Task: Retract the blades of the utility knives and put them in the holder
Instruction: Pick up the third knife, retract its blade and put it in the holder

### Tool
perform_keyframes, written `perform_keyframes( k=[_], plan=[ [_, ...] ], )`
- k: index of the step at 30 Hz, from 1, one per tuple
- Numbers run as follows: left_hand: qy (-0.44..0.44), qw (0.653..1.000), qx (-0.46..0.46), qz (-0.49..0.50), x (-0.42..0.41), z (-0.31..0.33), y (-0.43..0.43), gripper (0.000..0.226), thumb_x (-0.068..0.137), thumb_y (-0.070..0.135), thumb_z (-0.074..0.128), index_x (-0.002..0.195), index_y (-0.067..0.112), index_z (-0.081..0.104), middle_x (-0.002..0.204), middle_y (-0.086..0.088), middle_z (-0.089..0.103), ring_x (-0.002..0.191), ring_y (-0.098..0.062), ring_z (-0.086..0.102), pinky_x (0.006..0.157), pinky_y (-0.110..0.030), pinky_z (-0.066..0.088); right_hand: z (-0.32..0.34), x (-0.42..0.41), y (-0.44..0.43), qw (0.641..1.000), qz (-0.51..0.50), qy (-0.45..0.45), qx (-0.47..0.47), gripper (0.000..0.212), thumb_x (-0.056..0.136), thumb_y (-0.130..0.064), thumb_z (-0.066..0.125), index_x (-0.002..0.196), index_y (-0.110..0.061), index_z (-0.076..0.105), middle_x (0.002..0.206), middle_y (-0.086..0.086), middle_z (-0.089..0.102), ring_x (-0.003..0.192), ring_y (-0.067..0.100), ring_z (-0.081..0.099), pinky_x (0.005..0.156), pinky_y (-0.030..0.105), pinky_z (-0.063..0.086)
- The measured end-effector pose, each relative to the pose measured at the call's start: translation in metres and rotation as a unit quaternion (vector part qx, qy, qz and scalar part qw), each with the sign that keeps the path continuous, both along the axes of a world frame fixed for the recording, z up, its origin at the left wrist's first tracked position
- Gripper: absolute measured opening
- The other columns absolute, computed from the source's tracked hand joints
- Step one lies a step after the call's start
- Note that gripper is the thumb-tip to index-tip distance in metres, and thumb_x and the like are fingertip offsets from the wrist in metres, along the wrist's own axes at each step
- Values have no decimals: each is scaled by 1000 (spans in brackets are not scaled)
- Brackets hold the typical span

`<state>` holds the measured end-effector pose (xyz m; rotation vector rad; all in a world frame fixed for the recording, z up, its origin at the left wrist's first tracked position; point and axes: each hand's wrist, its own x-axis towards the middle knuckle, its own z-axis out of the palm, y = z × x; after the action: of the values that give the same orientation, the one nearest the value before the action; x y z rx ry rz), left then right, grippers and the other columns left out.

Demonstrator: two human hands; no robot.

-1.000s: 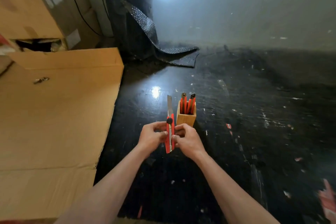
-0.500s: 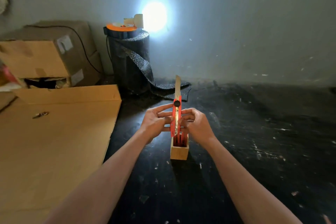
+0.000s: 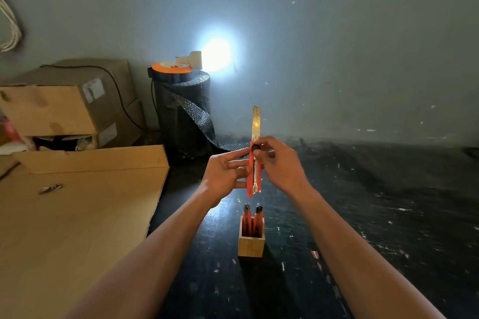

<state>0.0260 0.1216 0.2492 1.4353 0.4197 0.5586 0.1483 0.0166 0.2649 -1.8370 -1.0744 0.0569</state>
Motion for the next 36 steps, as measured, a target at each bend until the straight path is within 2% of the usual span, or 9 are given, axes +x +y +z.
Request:
perform_keyframes(
  k=[3,9,15,19,22,25,27,30,36],
  plan=[
    [-9,1000,-10,-3,0,0,2,51,89,-19,62,134,4,64,109,-19,78,85,-26,80,62,-35,64,-1,0,-3,1000,8,-8,-10,17,98,-17,65,114,-22,70,106,-11,67,91,5,62,75,10,45],
    [-17,1000,-14,1,-2,4,4,49,91,-17,61,132,10,66,99,-3,82,87,-25,80,63,-33,64,-11,-7,-11,999,41,24,-15,19,96,-18,68,112,-27,70,107,-11,70,87,4,67,82,20,57],
    [-6,1000,-11,-4,-1,4,5,50,92,-16,60,135,9,65,115,-13,78,98,-29,78,70,-40,65,-17,-12,-19,998,30,48,-12,21,96,-22,67,117,-26,70,116,-5,73,105,17,70,93,37,59],
    [-5,1000,-20,2,-1,4,5,50,92,-14,61,135,10,65,115,-13,78,97,-28,78,72,-42,66,-24,-16,-24,997,36,62,-17,17,95,-21,70,109,-30,71,107,-10,74,97,11,71,90,39,61],
    [0,1000,-6,11,0,6,6,50,91,-12,64,135,10,65,113,-13,78,94,-27,79,71,-43,66,-31,-19,-28,996,41,69,-33,18,94,-21,71,106,-34,70,105,-14,73,94,6,71,87,38,62],
    [4,1000,4,7,0,7,4,50,90,-13,65,135,11,65,109,-10,79,91,-26,80,68,-40,66,-31,-22,-29,997,36,65,-32,19,94,-21,71,107,-35,67,109,-16,70,100,8,69,92,36,59],
    [4,1000,10,7,1,7,5,50,91,-13,65,135,11,65,109,-8,79,91,-25,80,68,-39,66,-29,-24,-31,997,33,60,-33,24,93,-21,71,110,-37,64,110,-18,67,98,3,65,90,27,53],
    [0,1000,6,5,2,9,6,49,91,-13,64,135,11,65,113,-12,78,94,-27,79,70,-40,66,-26,-25,-32,998,36,39,-35,33,93,-18,71,104,-47,60,102,-33,60,87,-15,60,76,6,42],
    [-2,1000,6,4,6,10,6,50,91,-13,65,135,11,65,112,-13,78,95,-29,79,73,-45,66,-22,-26,-29,999,11,38,-33,22,91,-27,73,103,-35,56,96,-27,57,82,-11,57,69,6,37]
  ],
)
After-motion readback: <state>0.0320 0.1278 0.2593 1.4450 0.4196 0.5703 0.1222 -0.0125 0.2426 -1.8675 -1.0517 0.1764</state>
